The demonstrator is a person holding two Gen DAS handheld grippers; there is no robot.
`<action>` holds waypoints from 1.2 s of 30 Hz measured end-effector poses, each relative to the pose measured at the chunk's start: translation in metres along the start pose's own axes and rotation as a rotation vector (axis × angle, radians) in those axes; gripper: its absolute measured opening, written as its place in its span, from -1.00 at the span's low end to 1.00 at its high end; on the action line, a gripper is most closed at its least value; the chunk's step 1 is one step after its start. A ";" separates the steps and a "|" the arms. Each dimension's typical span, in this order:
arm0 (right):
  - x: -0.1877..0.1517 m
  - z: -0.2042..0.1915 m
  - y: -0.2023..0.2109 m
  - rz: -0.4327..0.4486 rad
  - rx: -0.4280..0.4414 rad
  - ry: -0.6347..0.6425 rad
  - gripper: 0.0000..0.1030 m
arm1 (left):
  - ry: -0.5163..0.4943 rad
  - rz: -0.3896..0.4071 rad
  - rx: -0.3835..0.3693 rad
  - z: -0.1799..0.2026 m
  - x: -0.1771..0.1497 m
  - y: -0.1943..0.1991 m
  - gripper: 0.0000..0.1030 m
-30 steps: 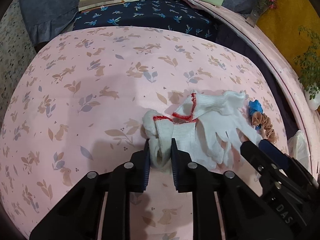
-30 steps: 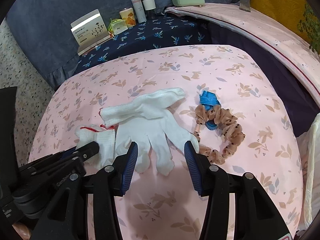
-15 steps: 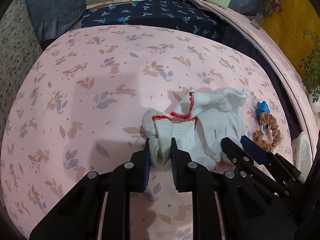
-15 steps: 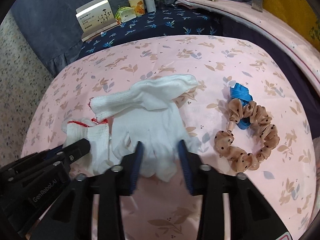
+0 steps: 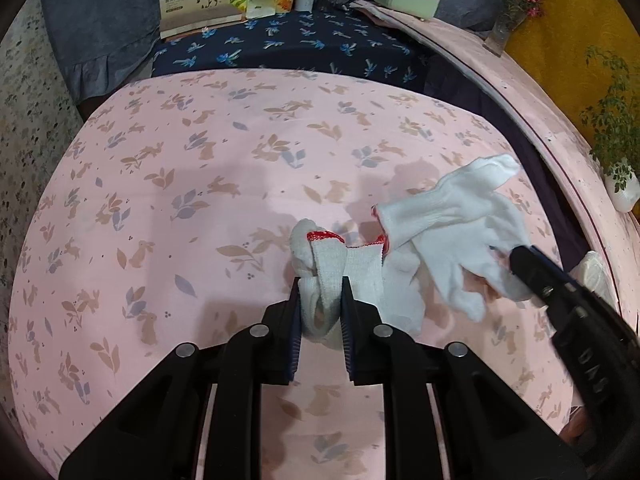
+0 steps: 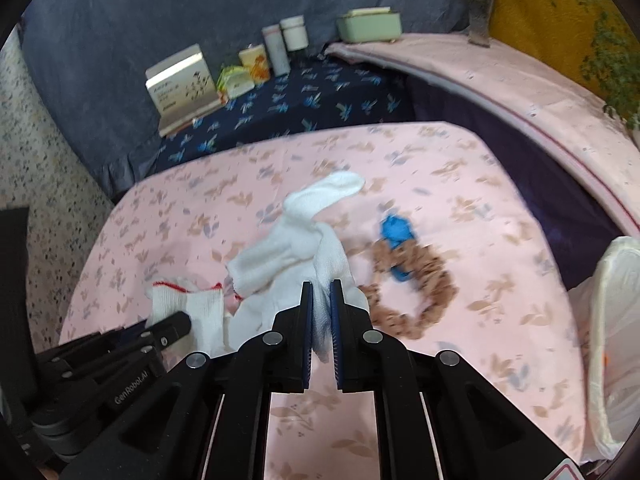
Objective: Collect trash
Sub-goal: 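Carry both white gloves over the wastebasket and open both tools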
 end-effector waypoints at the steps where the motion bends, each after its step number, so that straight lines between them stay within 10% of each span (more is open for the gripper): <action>1: 0.004 0.006 0.008 0.018 -0.003 -0.015 -0.83 | -0.005 0.006 -0.006 0.004 0.001 0.004 -0.69; 18: 0.020 0.137 0.139 0.229 -0.122 -0.198 -0.83 | -0.239 0.098 -0.119 0.151 -0.011 0.066 -0.70; 36: -0.031 0.266 0.198 0.263 -0.259 -0.374 -0.83 | -0.463 0.082 -0.226 0.302 -0.054 0.078 -0.70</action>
Point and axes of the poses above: each gripper's, at about its wrist camera, not at the fingertips, and y roughly against the way its jaws point, z to its right, x to its top, the point moved 5 cm from there along -y, roughly the way its jaws point, and after that the axes turned 4 degrees about z, right-handed, at the moved point
